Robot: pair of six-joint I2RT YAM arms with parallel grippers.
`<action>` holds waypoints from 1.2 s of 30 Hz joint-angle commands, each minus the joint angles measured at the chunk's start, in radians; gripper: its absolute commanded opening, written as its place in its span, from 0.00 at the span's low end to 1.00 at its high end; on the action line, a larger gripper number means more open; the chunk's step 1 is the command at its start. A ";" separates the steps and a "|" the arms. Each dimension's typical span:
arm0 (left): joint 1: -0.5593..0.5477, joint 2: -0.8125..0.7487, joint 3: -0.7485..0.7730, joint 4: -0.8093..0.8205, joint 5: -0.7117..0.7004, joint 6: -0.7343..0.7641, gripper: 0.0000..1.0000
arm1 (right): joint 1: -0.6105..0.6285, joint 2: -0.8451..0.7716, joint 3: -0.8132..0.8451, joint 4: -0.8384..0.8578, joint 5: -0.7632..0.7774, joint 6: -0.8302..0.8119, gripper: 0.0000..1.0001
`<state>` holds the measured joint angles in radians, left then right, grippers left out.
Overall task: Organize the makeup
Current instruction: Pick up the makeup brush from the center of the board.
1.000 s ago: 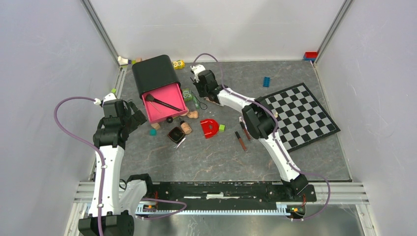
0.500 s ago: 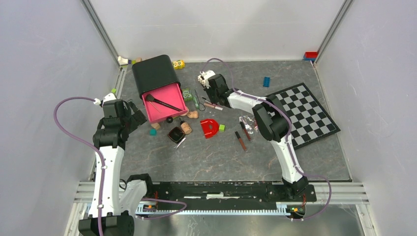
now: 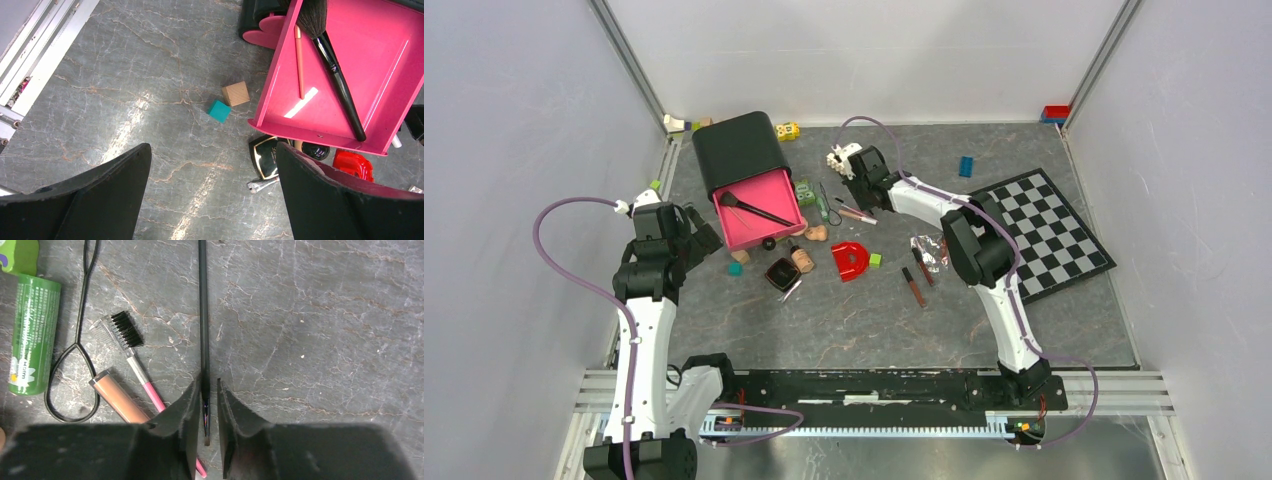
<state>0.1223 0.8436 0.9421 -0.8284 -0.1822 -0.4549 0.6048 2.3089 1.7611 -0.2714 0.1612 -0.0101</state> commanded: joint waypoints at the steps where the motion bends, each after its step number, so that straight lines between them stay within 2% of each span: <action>1: -0.001 -0.006 -0.003 0.035 -0.007 0.028 1.00 | -0.012 0.078 -0.002 -0.200 0.026 -0.031 0.16; 3: -0.001 -0.005 -0.003 0.035 -0.007 0.028 1.00 | -0.011 0.074 -0.010 -0.183 0.022 -0.029 0.07; 6: -0.001 -0.006 -0.003 0.035 -0.007 0.028 1.00 | -0.011 0.056 -0.012 -0.163 0.022 -0.027 0.00; 14: -0.001 -0.010 -0.003 0.035 -0.014 0.028 1.00 | -0.012 -0.107 -0.058 -0.098 0.022 -0.082 0.00; 20: -0.001 -0.012 -0.003 0.035 -0.014 0.029 1.00 | -0.011 -0.178 -0.081 -0.158 -0.041 -0.111 0.00; 28: -0.001 -0.014 -0.003 0.035 -0.013 0.029 1.00 | -0.011 -0.320 -0.237 -0.120 -0.044 -0.071 0.00; 36: -0.001 -0.015 -0.003 0.035 -0.012 0.027 1.00 | 0.006 -0.470 -0.259 -0.112 -0.129 -0.031 0.00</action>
<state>0.1223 0.8433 0.9421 -0.8284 -0.1825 -0.4545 0.5961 1.9560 1.4967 -0.4160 0.0948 -0.0708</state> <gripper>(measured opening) 0.996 0.013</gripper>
